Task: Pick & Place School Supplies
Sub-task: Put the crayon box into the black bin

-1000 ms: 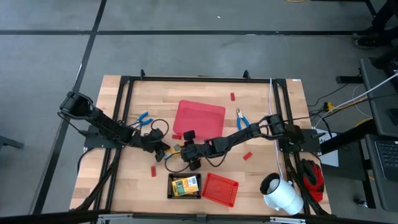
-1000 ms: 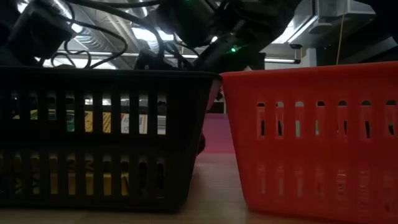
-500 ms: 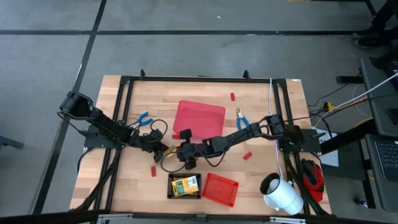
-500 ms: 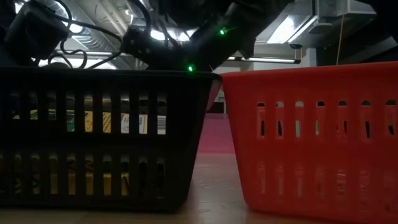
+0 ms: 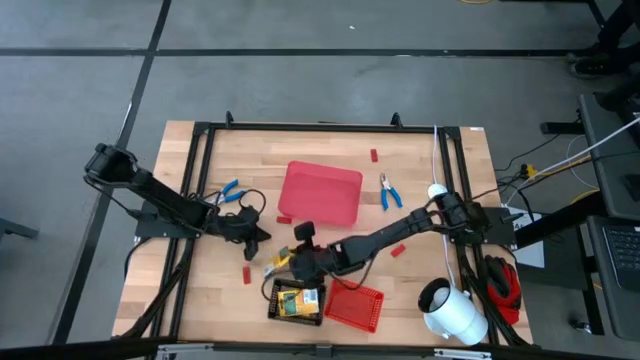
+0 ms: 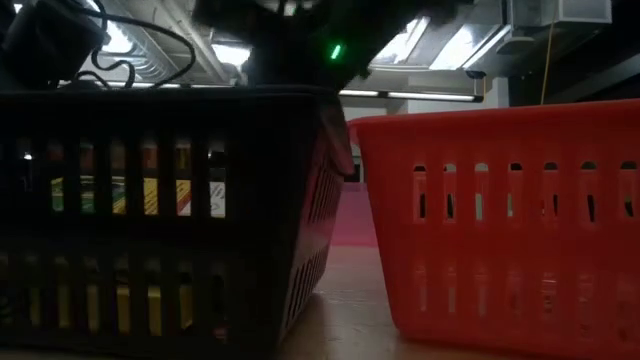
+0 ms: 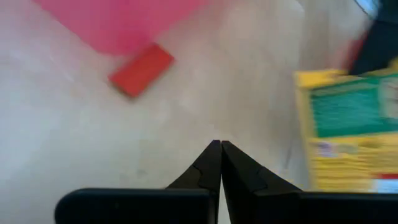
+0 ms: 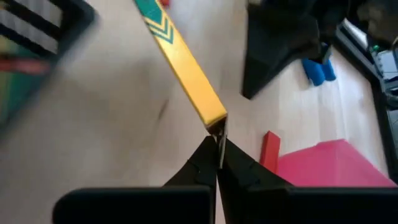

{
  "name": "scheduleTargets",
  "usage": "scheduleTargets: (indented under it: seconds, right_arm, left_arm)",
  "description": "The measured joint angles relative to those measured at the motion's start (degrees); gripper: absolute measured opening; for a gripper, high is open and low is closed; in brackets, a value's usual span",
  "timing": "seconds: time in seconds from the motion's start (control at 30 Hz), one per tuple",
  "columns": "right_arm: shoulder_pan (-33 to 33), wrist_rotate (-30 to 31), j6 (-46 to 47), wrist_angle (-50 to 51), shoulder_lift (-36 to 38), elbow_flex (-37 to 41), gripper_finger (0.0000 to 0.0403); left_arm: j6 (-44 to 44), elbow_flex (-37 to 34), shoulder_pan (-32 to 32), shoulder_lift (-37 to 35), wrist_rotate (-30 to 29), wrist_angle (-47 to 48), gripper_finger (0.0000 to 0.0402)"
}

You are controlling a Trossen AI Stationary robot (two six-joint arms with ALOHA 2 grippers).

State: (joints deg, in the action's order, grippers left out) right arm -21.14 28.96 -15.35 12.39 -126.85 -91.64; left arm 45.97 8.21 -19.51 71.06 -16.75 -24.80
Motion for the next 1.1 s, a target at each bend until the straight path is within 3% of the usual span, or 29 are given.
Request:
scheduleTargets:
  seconds: [0.23,0.33,0.43,0.5,0.7,0.8,1.1]
  right_arm:
    - [-4.08,1.47,2.28,4.28,7.84,-0.27,0.0001]
    - [-5.58,-5.75,6.19,8.79,10.88,-0.27,0.0001]
    - [-6.98,-15.09,13.89,14.28,12.56,-0.27,0.0001]
    - [-7.96,-18.25,18.33,16.30,12.61,-0.27,0.0001]
    - [-9.36,-18.41,30.14,17.89,12.61,-0.19,0.0000]
    - [-9.28,-18.74,35.00,17.83,12.61,-0.32,0.0000]
    - [-8.86,-28.08,46.50,17.61,12.61,-0.58,0.0000]
  left_arm:
    - [-4.88,0.09,0.02,-7.12,-4.41,2.87,0.0008]
    - [-6.54,0.62,-0.10,-9.60,-4.83,4.36,0.0008]
    - [-8.98,3.80,-1.40,-11.38,-5.31,10.66,0.0007]
    - [-10.58,6.56,-2.75,-12.31,-6.48,16.67,0.0006]
    - [-12.19,15.31,-9.18,-11.68,-18.42,29.01,0.0006]
    - [-12.28,17.78,-12.98,-11.64,-23.40,29.71,0.0006]
    - [-9.75,19.93,-22.16,-10.63,-33.30,29.81,0.0006]
